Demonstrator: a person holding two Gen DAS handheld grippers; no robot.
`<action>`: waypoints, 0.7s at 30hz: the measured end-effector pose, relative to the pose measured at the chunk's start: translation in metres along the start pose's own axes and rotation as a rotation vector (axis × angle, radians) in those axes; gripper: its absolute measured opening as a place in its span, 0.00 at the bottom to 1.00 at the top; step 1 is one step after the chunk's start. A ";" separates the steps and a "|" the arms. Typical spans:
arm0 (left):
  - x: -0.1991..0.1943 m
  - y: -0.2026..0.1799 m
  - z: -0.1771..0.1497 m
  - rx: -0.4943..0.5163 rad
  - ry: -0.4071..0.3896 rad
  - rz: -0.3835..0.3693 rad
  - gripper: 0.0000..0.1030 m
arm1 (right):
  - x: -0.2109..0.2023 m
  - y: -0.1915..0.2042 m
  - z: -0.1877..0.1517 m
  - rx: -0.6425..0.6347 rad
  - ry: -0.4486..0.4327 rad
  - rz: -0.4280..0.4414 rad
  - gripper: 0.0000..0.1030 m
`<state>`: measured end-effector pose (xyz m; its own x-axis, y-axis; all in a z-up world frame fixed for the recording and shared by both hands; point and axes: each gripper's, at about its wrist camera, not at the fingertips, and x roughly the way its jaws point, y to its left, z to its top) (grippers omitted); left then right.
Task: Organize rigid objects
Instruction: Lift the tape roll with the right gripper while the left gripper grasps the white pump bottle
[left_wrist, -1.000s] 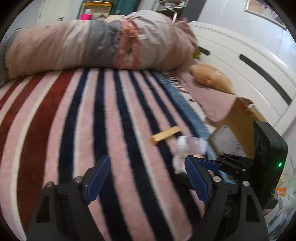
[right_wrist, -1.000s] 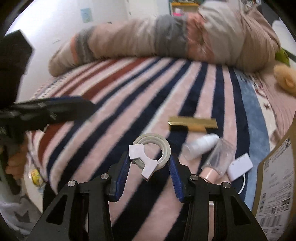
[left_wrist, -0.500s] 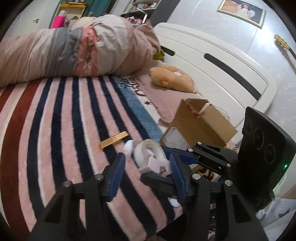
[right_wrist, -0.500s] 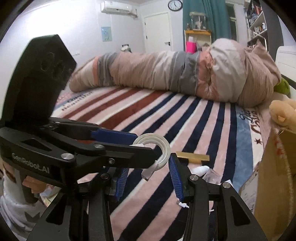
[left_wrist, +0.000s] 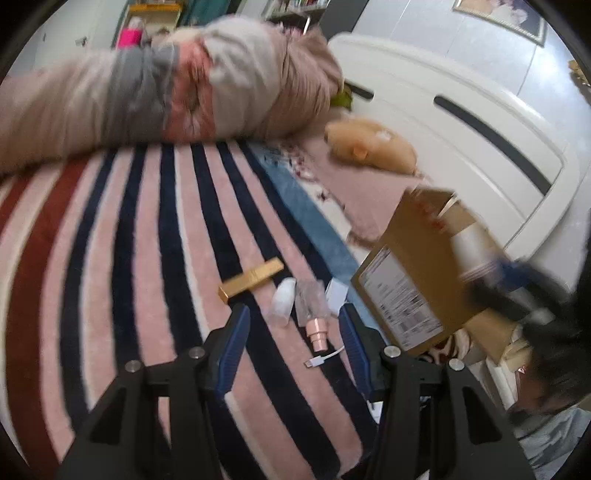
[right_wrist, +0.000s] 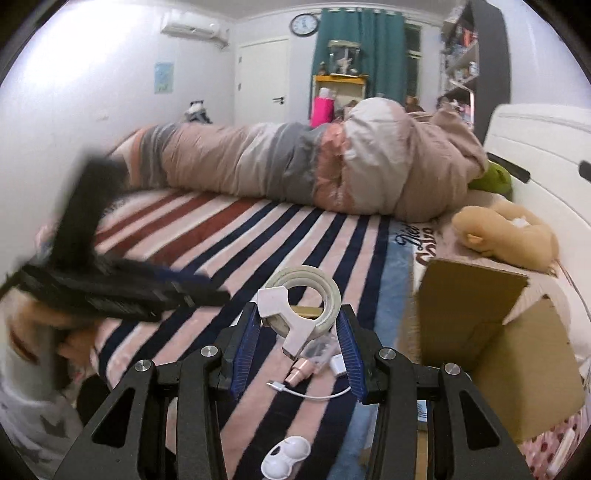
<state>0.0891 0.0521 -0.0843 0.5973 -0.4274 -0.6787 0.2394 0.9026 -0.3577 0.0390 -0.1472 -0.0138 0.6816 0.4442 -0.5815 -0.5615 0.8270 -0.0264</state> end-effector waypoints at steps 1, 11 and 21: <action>0.016 0.002 -0.001 0.005 0.027 -0.003 0.45 | -0.003 -0.005 0.002 0.013 -0.001 0.001 0.37; 0.126 0.004 -0.001 0.073 0.166 0.034 0.28 | 0.000 -0.011 0.013 0.005 0.012 0.047 0.37; 0.102 -0.003 -0.014 0.133 0.175 0.122 0.21 | 0.004 -0.008 0.014 0.000 0.024 0.071 0.37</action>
<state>0.1387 0.0052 -0.1613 0.4892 -0.3071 -0.8163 0.2798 0.9417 -0.1866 0.0527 -0.1474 -0.0050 0.6283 0.4935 -0.6014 -0.6081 0.7937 0.0159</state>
